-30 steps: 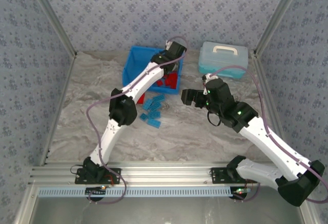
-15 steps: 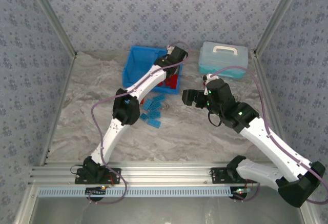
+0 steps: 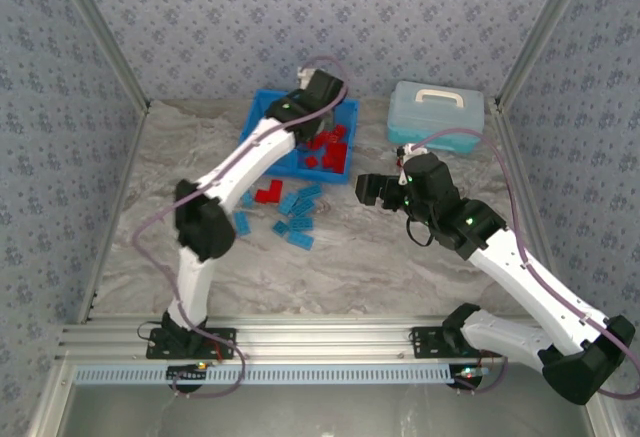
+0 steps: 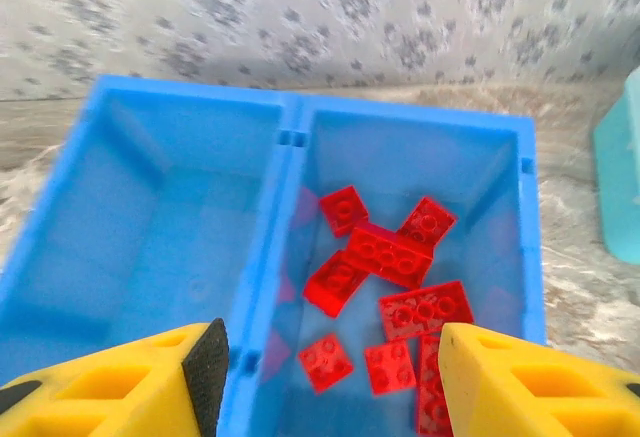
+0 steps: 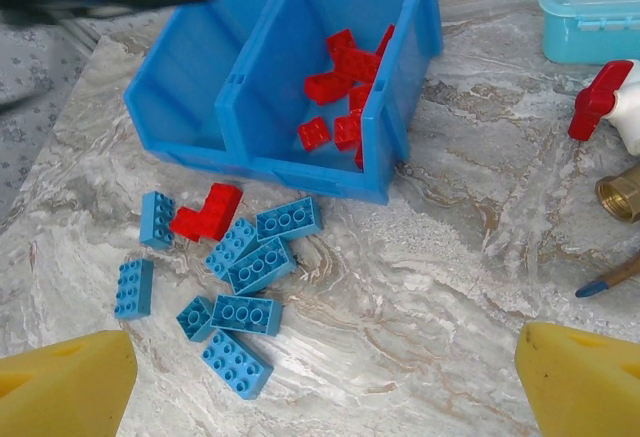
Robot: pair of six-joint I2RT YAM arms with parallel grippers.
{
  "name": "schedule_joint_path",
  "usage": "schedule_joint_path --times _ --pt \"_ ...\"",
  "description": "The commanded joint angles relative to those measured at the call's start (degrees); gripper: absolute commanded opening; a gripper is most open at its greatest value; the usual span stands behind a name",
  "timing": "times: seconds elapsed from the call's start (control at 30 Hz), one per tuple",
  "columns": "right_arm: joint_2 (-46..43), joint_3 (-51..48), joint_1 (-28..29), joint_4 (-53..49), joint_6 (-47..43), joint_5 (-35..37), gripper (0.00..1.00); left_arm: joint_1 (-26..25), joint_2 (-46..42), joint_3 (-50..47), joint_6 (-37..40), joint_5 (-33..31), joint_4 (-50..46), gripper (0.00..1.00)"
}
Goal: Sort the legos into containers by color
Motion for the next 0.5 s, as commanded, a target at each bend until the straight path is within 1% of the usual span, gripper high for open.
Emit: schedule_joint_path --times 0.0,0.07,0.2,0.27,0.33,0.47 --pt "-0.65 1.77 -0.28 -0.25 -0.44 0.22 1.0 -0.48 -12.4 -13.46 -5.58 -1.25 6.54 0.59" --pt "-0.4 1.76 -0.2 -0.01 -0.37 -0.26 1.0 -0.32 -19.33 -23.68 -8.37 -2.22 9.77 0.59" --pt "-0.03 1.77 -0.18 -0.16 -0.21 -0.74 1.0 1.24 -28.36 -36.88 -11.58 -0.46 11.68 0.57" --pt "-0.02 1.66 -0.1 -0.47 -0.05 -0.83 1.0 2.9 -30.6 -41.43 -11.7 3.8 11.13 0.56" --pt "-0.02 1.51 -0.08 -0.7 -0.01 -0.74 1.0 4.68 -31.54 -44.65 -10.17 7.94 10.85 0.55" --pt "0.05 0.94 -0.02 -0.04 0.41 -0.73 1.0 8.07 -30.62 -48.49 -5.45 12.92 9.89 0.55"
